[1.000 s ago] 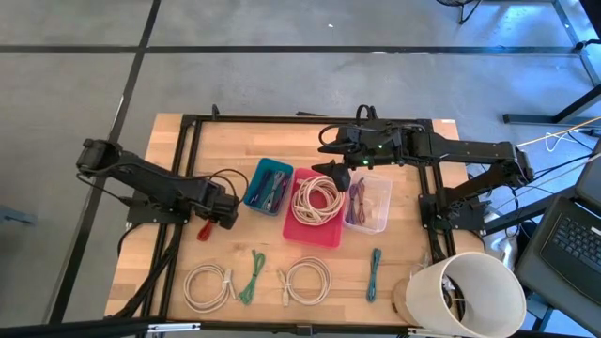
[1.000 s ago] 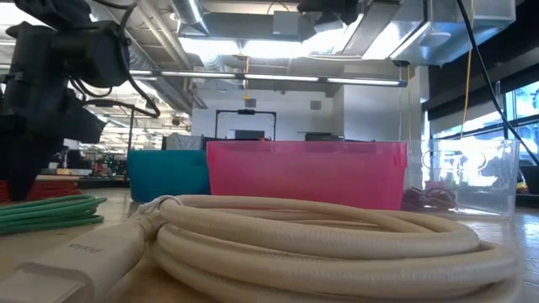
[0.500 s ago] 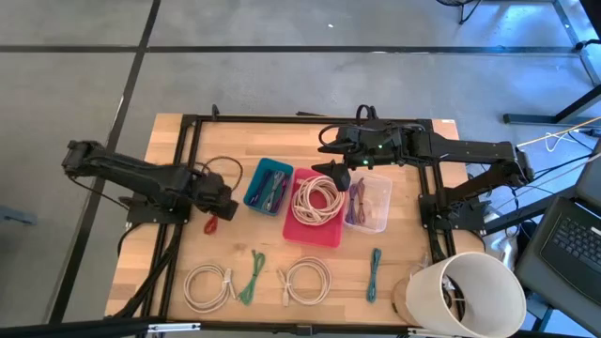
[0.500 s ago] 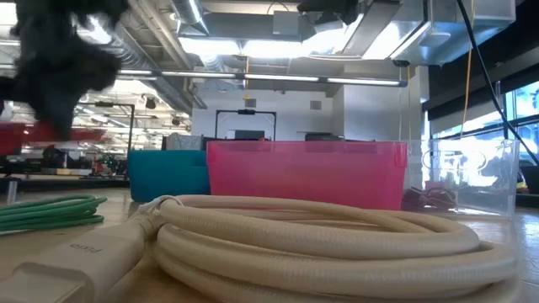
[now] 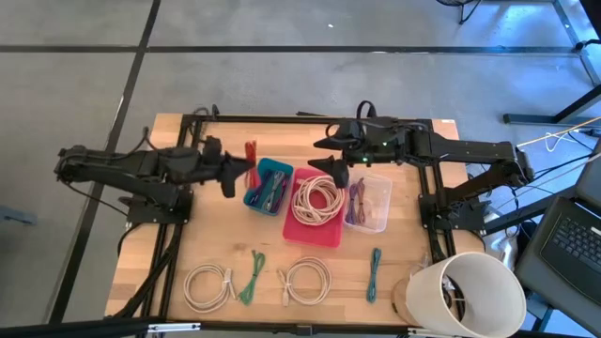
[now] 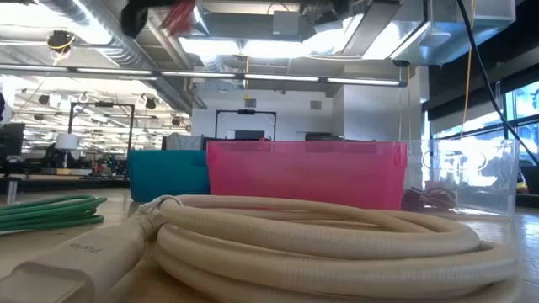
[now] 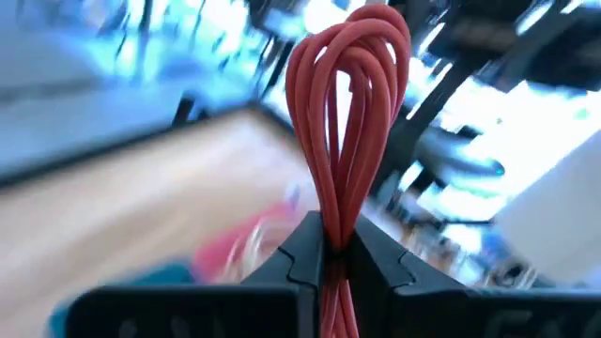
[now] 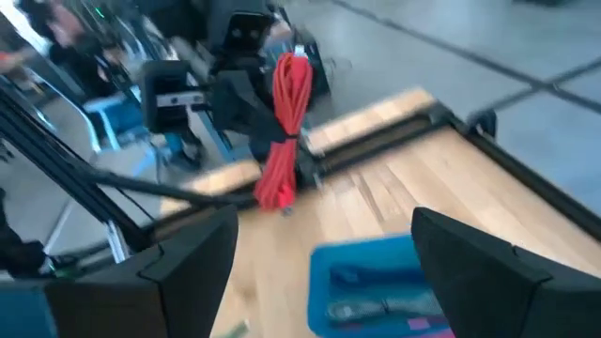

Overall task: Pick & Place USB Port
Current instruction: Put the orange charger cable into the transparent bin

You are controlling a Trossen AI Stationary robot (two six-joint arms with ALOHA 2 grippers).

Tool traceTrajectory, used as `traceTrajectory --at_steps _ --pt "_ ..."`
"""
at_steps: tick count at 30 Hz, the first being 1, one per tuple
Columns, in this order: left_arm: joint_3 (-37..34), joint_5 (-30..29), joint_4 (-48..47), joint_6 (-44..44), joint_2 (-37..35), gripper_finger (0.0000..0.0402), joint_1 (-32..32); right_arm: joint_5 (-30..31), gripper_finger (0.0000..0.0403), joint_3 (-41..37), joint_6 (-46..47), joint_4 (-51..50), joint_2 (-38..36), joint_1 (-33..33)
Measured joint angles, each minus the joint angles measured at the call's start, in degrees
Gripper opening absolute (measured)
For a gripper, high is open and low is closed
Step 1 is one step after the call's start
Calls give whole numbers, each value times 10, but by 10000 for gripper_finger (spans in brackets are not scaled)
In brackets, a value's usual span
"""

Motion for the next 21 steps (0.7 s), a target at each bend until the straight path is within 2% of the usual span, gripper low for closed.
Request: traceTrajectory --at_steps 4,9,14,21 --pt "0 72 141 59 17 20 49 -3 322 0 -5 43 0 0" --pt "0 200 332 93 63 20 96 -3 322 0 -5 73 0 0" --pt "21 259 352 73 123 19 139 -10 322 0 -9 90 0 0" --pt "121 365 355 97 217 19 168 -13 322 0 -9 92 0 0"
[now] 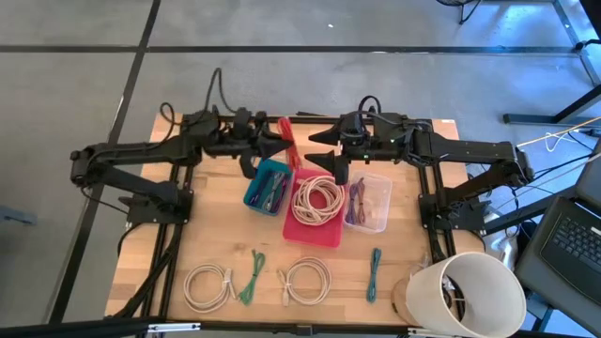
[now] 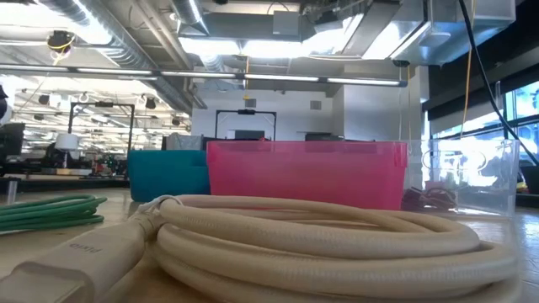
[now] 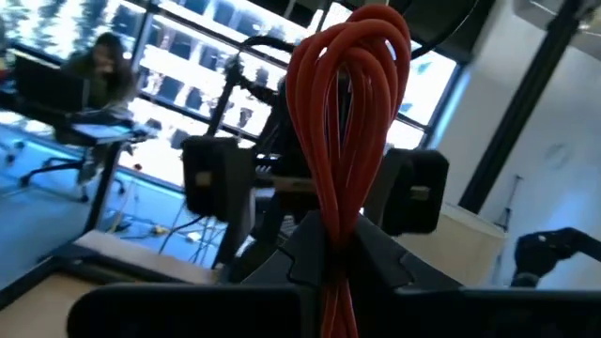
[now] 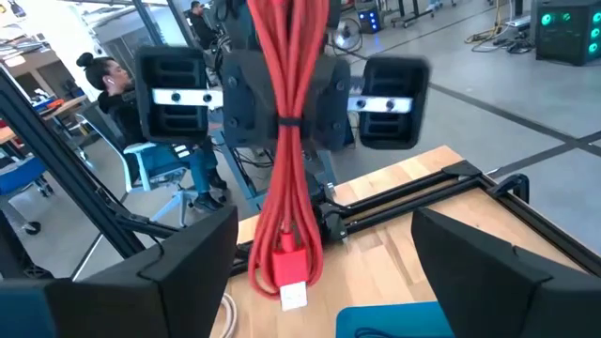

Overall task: Pick & Place USB Port
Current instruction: Put the orange charger cable into the transparent bin

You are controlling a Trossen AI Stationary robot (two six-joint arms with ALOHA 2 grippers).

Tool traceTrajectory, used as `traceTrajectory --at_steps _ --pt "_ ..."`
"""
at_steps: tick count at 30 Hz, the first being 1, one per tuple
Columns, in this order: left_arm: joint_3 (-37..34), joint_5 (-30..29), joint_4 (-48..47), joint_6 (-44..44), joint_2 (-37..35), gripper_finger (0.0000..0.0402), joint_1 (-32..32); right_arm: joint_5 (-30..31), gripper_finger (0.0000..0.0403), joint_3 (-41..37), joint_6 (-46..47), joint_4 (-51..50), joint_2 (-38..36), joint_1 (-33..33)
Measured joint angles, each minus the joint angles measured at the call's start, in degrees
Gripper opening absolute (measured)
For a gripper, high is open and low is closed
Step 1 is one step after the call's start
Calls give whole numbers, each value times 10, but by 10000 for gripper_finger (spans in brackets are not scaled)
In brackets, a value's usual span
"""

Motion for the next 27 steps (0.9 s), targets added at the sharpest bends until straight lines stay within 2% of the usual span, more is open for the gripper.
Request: traceTrajectory --at_steps 6,9,13,17,25,27 --pt "72 71 -6 5 70 19 15 0 322 0 0 0 0 0" --pt "94 88 -6 5 100 19 15 0 319 0 0 0 0 0" --pt "109 104 -6 5 124 19 15 0 291 0 1 0 0 0" --pt "114 105 -7 5 129 19 15 0 228 0 2 0 0 0" --pt "115 105 -8 6 124 19 19 -21 32 0 1 1 0 0" --pt "115 105 -7 6 124 18 19 -26 27 1 0 1 0 0"
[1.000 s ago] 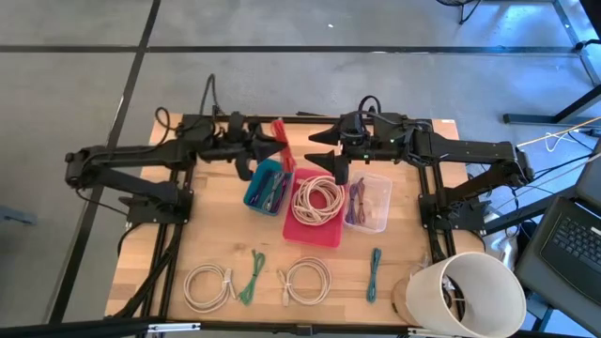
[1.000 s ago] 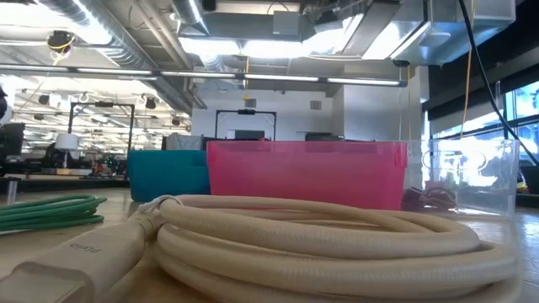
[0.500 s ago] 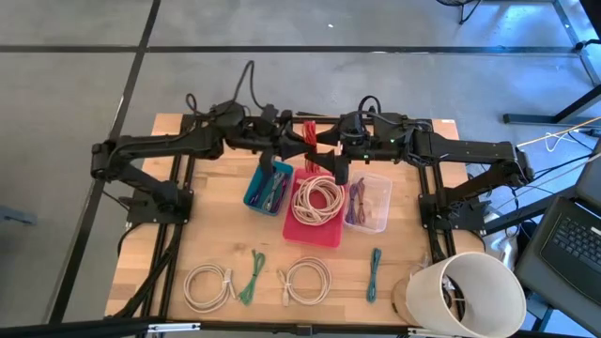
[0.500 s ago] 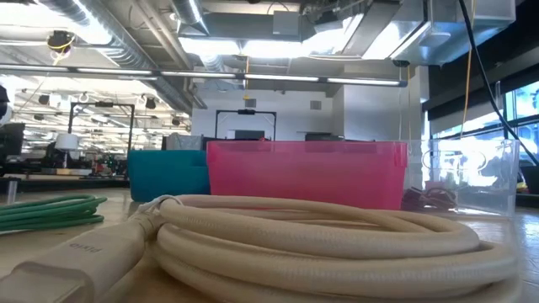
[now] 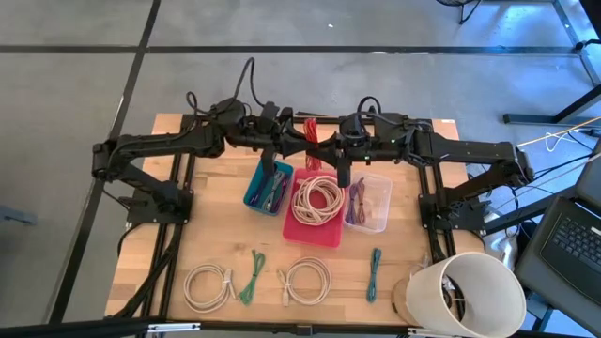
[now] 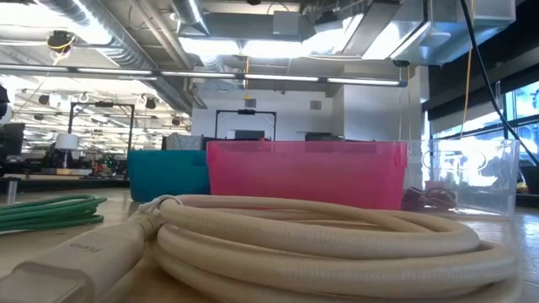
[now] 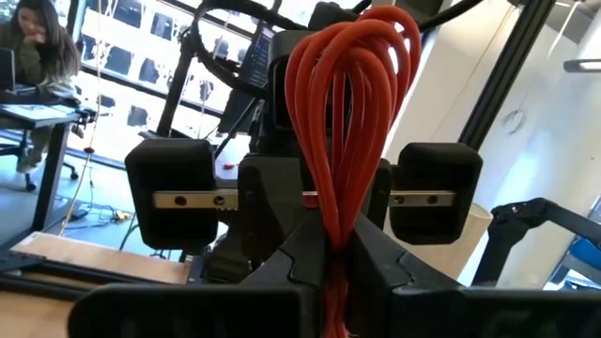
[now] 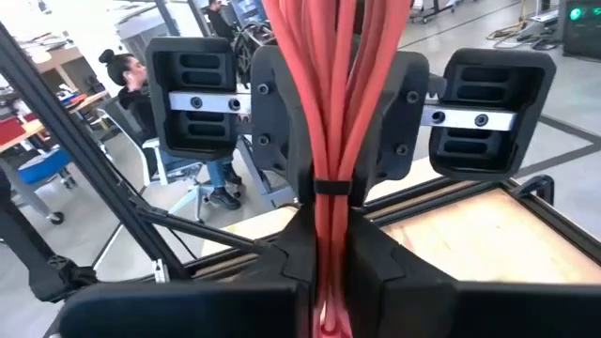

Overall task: Pick & Place USB Port
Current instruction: Put the orange charger cable into the transparent bin

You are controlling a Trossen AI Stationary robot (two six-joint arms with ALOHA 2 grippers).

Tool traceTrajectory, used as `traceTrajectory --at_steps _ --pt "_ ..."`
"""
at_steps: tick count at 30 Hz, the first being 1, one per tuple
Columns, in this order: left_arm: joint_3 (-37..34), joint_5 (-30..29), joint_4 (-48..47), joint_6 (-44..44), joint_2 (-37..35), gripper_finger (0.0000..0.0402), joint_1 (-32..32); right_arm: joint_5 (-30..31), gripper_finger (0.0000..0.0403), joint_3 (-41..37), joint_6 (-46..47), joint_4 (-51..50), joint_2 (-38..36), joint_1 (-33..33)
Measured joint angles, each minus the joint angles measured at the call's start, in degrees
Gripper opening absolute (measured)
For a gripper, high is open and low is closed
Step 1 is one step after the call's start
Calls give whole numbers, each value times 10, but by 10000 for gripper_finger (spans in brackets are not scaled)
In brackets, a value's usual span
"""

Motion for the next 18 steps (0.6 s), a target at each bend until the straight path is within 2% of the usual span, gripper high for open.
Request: traceTrajectory --at_steps 3,5,15,18 --pt "0 1 0 0 0 26 0 0 27 0 0 0 0 0" --pt "0 0 0 1 0 48 -2 0 27 0 0 -1 0 0" --pt "0 8 -2 -6 -1 232 -2 3 26 0 0 -7 0 -2" --pt "0 13 -34 7 -16 271 11 31 26 2 3 -50 -10 -7"
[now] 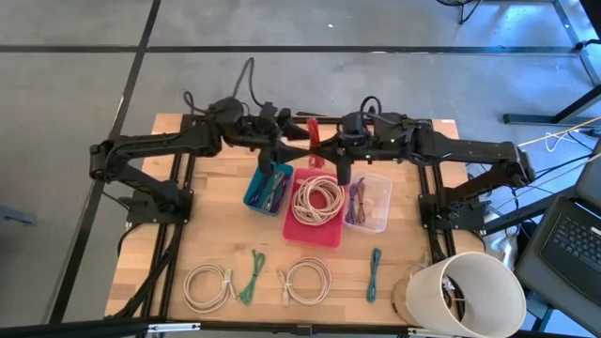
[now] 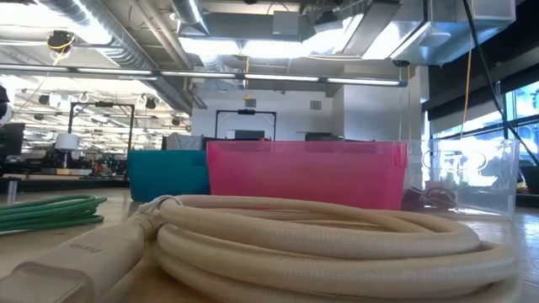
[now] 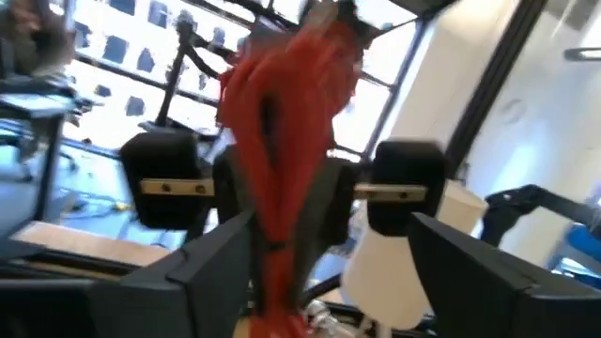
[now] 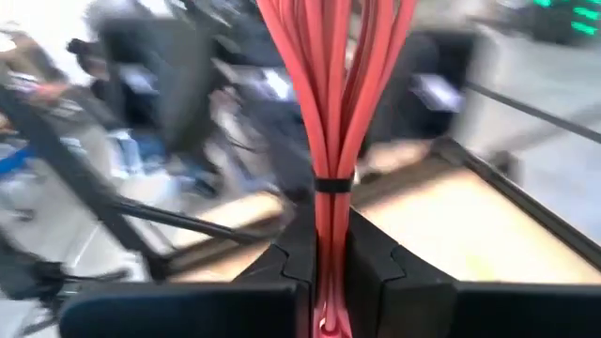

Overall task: Pick & Place USB Port
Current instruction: Put the orange charger cable into the transparent bin

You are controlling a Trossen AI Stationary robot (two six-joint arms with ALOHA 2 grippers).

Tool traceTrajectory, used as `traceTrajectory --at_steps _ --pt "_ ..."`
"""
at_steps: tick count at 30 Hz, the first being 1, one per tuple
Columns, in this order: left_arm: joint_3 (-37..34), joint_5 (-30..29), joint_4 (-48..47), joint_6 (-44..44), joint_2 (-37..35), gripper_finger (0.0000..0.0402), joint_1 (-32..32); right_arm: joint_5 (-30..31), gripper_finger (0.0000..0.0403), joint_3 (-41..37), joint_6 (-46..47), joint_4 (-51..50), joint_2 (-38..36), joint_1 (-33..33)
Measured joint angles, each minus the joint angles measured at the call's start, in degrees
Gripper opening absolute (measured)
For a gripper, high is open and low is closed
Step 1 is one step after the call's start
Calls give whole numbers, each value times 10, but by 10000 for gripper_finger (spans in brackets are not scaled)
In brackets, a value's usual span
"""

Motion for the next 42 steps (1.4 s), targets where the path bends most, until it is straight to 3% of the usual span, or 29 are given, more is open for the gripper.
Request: traceTrajectory --at_steps 4,7,10,15,20,28,42 --pt "1 -18 -111 21 -50 289 36 153 26 68 67 -235 -30 0" --pt "1 -44 -214 38 -87 289 60 262 26 135 200 -460 -36 12" --pt "1 -78 -307 49 -123 285 75 311 26 183 343 -628 -38 32" --pt "0 -161 -443 82 -166 283 89 314 26 178 534 -763 -29 81" --pt "0 -231 -536 88 -195 283 94 263 26 112 642 -764 -9 103" --pt "0 -284 -619 111 -228 283 94 175 26 -7 779 -720 2 134" --pt "0 -288 -625 206 -251 283 121 114 26 -196 859 -514 1 137"
